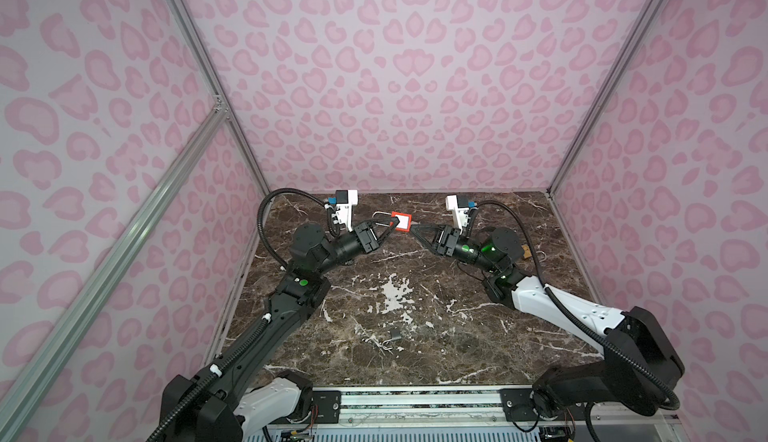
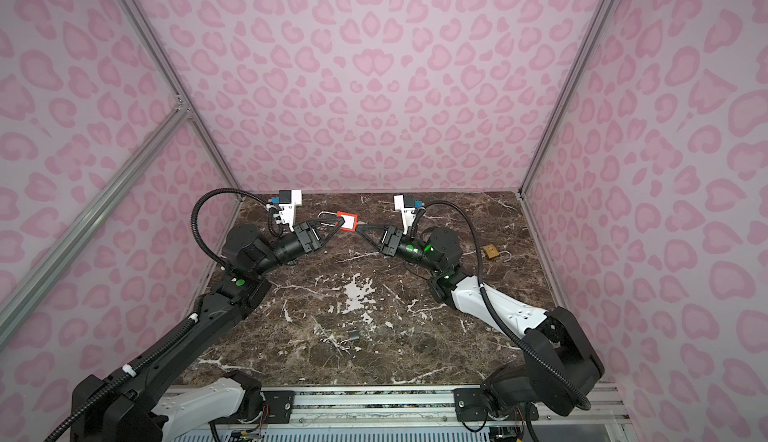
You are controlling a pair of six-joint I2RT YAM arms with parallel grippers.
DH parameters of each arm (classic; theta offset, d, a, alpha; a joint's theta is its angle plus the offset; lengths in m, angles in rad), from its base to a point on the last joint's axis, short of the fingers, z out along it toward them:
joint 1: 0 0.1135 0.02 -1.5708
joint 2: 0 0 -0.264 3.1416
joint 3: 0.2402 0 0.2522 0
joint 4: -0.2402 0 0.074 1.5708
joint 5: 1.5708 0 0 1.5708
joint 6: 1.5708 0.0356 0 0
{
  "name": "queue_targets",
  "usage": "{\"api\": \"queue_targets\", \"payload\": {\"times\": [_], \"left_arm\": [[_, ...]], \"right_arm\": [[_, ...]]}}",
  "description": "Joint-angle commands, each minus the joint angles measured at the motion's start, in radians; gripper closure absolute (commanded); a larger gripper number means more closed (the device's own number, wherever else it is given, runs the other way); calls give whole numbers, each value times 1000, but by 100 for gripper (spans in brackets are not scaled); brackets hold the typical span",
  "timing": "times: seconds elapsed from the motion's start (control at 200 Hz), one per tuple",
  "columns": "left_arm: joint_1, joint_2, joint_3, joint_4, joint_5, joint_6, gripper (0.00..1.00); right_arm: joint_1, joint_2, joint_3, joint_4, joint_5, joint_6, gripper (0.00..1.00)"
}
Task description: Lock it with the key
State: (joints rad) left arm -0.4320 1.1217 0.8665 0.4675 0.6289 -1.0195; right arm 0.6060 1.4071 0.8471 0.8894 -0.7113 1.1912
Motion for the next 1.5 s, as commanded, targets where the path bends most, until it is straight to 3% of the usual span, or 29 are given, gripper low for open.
{"api": "queue_targets", "payload": {"times": [0.0, 0.175, 0.501, 0.732, 0.852, 0.967, 1.112, 1.273, 1.498], "left_arm": [[2, -2, 9, 66, 5, 2, 90], [2, -4, 7, 67, 5, 4, 90], [2, -4, 3, 64, 3, 5, 90], [3, -5, 5, 61, 12, 6, 90], [2, 0, 5, 62, 13, 7, 90], [3, 4, 7, 64, 17, 5, 90], [2, 10, 11, 66, 20, 0, 91], [2, 7, 13, 66, 25, -2, 90], [2, 15, 24, 64, 46, -2, 91]], "right_arm": [[-4, -2, -14, -10, -1, -25, 55], [-10, -4, -29, -9, 1, -25, 50], [-16, -16, -53, -7, -12, -52, 49], [-25, -165, -150, -16, 22, -199, 33], [-58, -256, -129, -186, 38, -299, 32], [-90, -297, -72, -375, 58, -405, 35], [-97, -239, 74, -594, 12, -556, 44], [-97, -179, 140, -609, -44, -589, 56], [-93, -148, 156, -554, -105, -565, 57]]}}
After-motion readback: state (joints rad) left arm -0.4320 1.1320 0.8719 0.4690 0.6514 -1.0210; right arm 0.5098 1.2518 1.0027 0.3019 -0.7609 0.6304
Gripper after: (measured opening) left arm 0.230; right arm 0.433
